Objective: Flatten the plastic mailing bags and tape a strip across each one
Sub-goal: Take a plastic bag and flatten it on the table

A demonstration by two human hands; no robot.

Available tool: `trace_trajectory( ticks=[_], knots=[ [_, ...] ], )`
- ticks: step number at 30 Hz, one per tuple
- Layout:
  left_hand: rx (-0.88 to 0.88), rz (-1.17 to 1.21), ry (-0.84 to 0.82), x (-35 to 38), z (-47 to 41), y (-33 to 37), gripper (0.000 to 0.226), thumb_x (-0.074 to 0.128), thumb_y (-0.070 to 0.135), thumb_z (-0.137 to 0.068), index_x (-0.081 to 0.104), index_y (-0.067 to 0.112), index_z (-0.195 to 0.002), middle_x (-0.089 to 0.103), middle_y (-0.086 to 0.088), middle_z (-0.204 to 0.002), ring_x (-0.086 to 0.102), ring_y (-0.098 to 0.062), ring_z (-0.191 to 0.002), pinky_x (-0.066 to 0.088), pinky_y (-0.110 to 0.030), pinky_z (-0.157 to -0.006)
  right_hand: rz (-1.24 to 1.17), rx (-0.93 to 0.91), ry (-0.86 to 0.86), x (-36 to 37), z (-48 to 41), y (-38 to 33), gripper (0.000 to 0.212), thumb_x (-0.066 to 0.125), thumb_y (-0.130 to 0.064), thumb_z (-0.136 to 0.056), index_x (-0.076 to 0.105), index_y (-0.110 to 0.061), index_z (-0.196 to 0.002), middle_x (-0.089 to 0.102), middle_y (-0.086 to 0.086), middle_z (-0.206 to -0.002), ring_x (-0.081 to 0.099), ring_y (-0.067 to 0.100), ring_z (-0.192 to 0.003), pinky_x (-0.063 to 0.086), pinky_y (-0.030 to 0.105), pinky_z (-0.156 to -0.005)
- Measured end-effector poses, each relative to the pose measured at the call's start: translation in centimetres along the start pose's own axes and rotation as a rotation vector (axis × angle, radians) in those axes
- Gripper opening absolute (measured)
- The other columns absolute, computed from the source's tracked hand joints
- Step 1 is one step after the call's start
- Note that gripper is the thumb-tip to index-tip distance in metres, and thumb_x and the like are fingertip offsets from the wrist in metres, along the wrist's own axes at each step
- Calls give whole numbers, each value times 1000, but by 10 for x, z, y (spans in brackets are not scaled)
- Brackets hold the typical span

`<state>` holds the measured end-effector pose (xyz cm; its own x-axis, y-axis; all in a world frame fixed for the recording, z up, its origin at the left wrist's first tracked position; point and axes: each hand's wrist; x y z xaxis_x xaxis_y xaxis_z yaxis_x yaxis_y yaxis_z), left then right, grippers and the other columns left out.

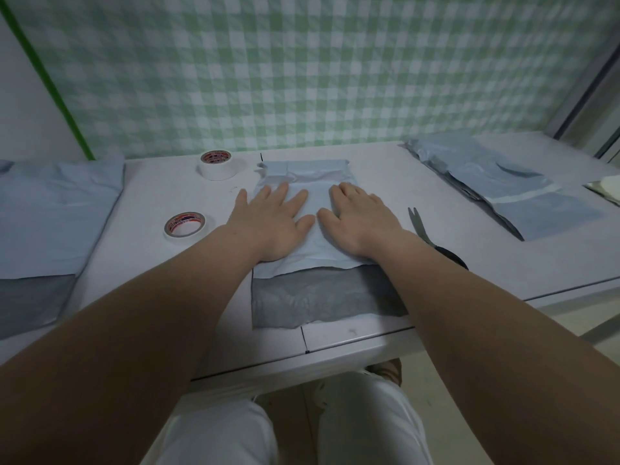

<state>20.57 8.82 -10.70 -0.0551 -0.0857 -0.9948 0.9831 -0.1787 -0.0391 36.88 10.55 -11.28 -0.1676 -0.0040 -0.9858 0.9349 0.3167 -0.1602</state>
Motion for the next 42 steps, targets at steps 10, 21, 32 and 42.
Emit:
trace_trajectory(
  ticks=[10,21,32,42],
  knots=[
    [-78,-10,19,1,20,-2,87,10,73,-86,-3,18,-152,-3,-14,-159,-2,-25,-147,-1,-50,-117,49,49,-4,-1,15,9,67,23,-53,-94,28,-7,-141,28,10,-149,25,24,-136,22,44,-110],
    [-48,-5,24,-2,49,-6,124,0,92,-51,1,19,-151,1,-18,-157,-2,-27,-146,3,-50,-117,96,7,-29,-6,36,11,110,15,-87,-66,18,-14,-147,14,3,-156,12,21,-143,15,50,-114],
    [296,212,89,-5,78,4,69,32,59,-94,34,14,-146,25,-5,-156,26,-18,-142,21,-28,-113,72,-261,92,-16,69,3,67,35,-66,-88,52,-17,-130,50,-1,-134,40,18,-128,16,36,-112],
    [381,172,4,0,118,14,53,26,45,-101,13,30,-151,7,4,-159,4,-10,-146,0,-21,-114,-101,-214,43,-20,105,-9,47,41,-49,-96,57,-17,-127,53,7,-133,50,25,-120,40,42,-99]
  ],
)
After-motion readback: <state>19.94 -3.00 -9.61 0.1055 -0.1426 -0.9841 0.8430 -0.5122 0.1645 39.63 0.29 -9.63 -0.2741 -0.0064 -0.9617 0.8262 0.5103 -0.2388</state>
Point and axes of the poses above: each hand's wrist, its own z-axis away from the middle knuckle, its own x-axis out of the palm, y = z × x
